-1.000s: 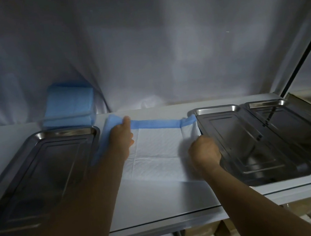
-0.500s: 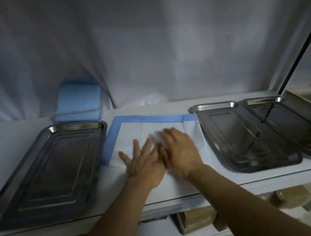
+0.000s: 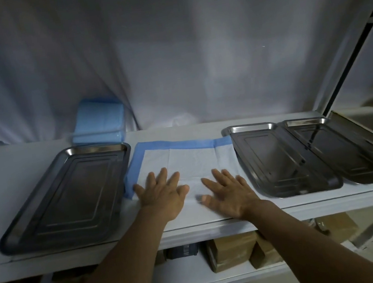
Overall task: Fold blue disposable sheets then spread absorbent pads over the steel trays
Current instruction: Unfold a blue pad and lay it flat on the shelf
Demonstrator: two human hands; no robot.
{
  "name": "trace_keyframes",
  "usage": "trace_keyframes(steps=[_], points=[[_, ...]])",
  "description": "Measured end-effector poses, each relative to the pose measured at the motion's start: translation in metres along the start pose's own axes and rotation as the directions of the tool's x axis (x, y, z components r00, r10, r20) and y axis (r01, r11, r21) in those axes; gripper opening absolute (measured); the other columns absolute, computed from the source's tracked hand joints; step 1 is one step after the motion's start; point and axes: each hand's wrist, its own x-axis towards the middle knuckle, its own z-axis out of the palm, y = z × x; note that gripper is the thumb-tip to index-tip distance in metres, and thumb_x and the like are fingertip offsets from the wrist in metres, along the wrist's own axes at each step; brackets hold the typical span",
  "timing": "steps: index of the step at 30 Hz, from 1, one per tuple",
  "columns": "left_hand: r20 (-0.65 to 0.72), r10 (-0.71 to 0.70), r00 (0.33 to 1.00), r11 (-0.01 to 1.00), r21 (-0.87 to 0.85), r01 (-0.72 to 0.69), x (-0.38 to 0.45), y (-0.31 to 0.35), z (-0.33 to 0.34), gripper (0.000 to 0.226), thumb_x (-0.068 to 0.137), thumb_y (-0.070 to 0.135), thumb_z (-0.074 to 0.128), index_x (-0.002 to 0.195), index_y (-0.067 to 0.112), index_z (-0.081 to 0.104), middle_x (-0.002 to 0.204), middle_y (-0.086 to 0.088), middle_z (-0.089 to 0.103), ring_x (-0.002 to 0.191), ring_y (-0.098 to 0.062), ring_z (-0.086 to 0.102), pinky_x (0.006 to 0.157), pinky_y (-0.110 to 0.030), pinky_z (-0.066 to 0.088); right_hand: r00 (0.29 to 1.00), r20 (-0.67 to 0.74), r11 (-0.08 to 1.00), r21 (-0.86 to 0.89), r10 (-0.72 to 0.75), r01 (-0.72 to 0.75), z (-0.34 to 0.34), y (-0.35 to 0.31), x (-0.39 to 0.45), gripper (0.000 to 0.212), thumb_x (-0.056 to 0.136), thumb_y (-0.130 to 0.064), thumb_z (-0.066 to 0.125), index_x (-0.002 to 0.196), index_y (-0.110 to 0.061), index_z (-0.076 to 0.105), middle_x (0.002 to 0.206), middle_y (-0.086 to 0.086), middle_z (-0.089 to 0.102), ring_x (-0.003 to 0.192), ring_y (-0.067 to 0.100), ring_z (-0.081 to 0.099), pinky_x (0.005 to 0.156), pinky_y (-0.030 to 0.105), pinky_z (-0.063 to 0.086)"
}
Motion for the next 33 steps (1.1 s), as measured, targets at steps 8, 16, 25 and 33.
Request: trace_keyframes(steps=[8,16,25,33], points=[[-0.007,0.011,1.000,0.990,0.142,-0.010,-0.052,0.018,-0.017,0.048,0.098,0.042,0.023,0.138,0.025,0.042,0.136,-0.007,0.037,0.125,-0.029,0.034,0.103,-0.046,0.026,0.711,-0.473,0.849,0.370,0.521,-0.376,0.008,-0.028,-0.042,0.035,0.095,-0.040,0.041,0.099,-0.013,0.063,0.104,0.005,0.060,0.096,0.023,0.057,0.073,0.030,0.043],[0.110,0.005,0.994,0.996,-0.085,0.005,-0.074,0.020,-0.017,0.050,0.100,0.038,0.024,0.133,0.010,0.050,0.136,-0.011,0.041,0.123,-0.031,0.039,0.104,-0.040,0.033,0.767,0.108,0.443,0.762,0.632,-0.472,0.038,-0.053,-0.068,0.055,0.081,-0.064,0.042,0.085,-0.014,0.063,0.084,0.006,0.071,0.079,0.025,0.068,0.083,0.040,0.054],[0.047,0.054,0.997,0.939,-0.341,-0.034,-0.087,0.009,-0.014,0.029,0.097,0.017,0.038,0.105,0.011,0.066,0.112,-0.007,0.064,0.106,-0.027,0.056,0.096,-0.038,0.047,0.735,-0.144,0.360,0.922,0.663,-0.144,0.016,-0.063,-0.058,0.016,0.083,-0.002,0.052,0.088,-0.017,0.051,0.090,0.006,0.060,0.089,0.028,0.061,0.086,0.037,0.052],[-0.004,0.111,0.994,0.902,-0.419,-0.103,-0.080,0.018,0.000,0.034,0.100,0.027,0.035,0.122,0.027,0.061,0.129,-0.006,0.058,0.120,-0.028,0.046,0.105,-0.040,0.038,0.854,-0.367,0.565,0.818,0.369,0.107,-0.024,-0.053,-0.037,0.050,0.091,0.006,0.039,0.132,-0.021,0.049,0.132,0.007,0.054,0.113,0.025,0.054,0.093,0.033,0.047]])
